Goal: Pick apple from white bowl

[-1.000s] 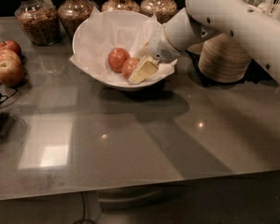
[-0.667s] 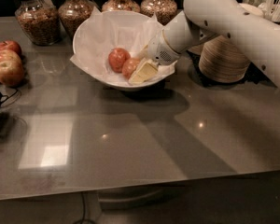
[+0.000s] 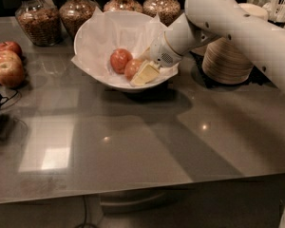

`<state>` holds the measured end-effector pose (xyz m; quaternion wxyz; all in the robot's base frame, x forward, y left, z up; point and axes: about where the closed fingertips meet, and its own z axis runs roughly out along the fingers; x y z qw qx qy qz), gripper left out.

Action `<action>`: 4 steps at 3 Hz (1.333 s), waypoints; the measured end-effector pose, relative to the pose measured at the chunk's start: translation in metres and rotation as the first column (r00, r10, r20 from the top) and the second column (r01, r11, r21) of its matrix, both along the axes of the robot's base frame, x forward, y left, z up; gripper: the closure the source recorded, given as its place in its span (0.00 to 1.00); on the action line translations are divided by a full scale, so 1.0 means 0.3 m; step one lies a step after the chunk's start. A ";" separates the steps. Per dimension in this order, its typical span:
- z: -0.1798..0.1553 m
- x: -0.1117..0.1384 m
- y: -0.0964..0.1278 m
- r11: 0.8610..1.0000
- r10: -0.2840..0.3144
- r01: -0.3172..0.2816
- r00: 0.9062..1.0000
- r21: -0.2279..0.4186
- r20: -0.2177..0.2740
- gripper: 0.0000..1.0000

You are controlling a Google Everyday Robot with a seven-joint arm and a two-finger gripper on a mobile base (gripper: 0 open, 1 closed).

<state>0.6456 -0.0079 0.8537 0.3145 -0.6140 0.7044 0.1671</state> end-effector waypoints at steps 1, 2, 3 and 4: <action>0.000 0.000 0.000 1.000 0.000 0.000 1.000 0.000 0.000 0.81; 0.000 0.000 0.000 1.000 0.000 0.000 1.000 0.000 0.000 1.00; 0.000 0.000 0.000 1.000 0.000 0.000 1.000 0.000 0.000 1.00; -0.001 -0.001 -0.003 0.999 0.020 -0.020 1.000 0.035 0.006 1.00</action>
Offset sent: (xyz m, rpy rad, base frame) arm 0.0000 0.0000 0.0000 0.0000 0.0000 0.0000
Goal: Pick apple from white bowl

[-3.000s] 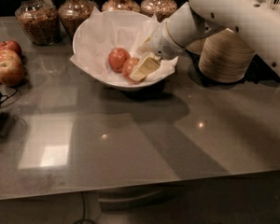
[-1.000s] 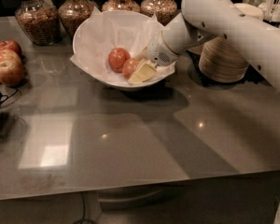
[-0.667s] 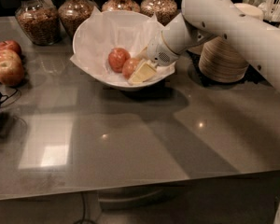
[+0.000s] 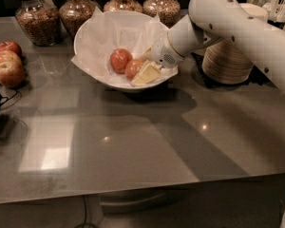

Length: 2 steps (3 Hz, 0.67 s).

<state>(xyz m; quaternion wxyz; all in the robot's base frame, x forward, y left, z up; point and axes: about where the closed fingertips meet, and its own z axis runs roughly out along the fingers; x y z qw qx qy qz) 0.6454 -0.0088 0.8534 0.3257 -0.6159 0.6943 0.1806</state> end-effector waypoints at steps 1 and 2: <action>0.023 0.005 -0.020 0.993 0.025 -0.026 1.000 0.112 0.007 1.00; 0.120 -0.019 -0.025 0.972 0.065 -0.070 0.997 0.224 0.029 1.00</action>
Offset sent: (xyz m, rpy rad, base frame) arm -0.0154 -0.0165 0.0779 0.3638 -0.0468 0.1126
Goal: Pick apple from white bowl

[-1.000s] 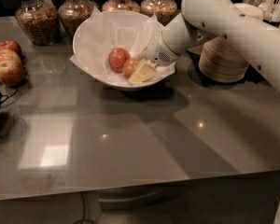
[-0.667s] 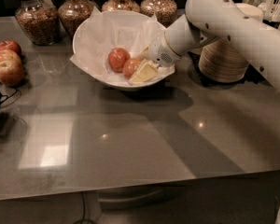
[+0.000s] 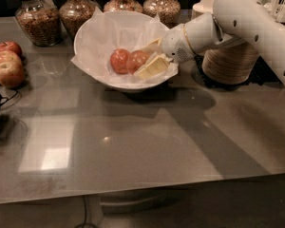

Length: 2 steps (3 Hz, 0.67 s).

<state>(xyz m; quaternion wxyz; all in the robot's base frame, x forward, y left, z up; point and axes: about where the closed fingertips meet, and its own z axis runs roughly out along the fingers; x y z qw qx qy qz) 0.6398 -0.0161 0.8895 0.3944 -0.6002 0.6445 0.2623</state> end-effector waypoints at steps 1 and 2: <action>0.114 -0.049 0.018 0.999 0.044 -0.044 0.999 0.029 0.027 1.00; 0.224 -0.115 0.046 0.996 0.087 -0.089 0.994 0.013 0.070 1.00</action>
Offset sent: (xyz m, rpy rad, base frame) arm -0.0592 0.0193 0.1128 -0.0037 -0.1315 0.1339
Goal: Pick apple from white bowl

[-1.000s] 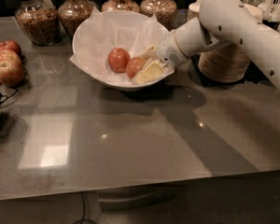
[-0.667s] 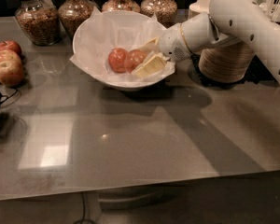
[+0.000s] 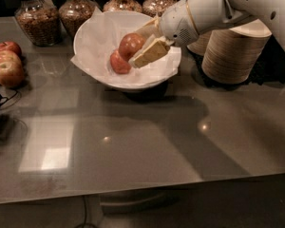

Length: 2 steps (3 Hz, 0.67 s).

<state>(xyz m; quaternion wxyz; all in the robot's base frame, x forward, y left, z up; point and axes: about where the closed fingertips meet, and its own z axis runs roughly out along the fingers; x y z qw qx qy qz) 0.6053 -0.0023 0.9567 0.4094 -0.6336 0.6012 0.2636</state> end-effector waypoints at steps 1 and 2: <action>0.142 -0.145 -0.032 0.999 0.027 -0.026 0.997 -0.018 0.075 1.00; 0.142 -0.145 -0.032 0.999 0.027 -0.026 0.997 -0.018 0.075 1.00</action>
Offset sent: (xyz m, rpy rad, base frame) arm -0.0672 -0.0294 0.0629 -0.0188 -0.1119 0.0165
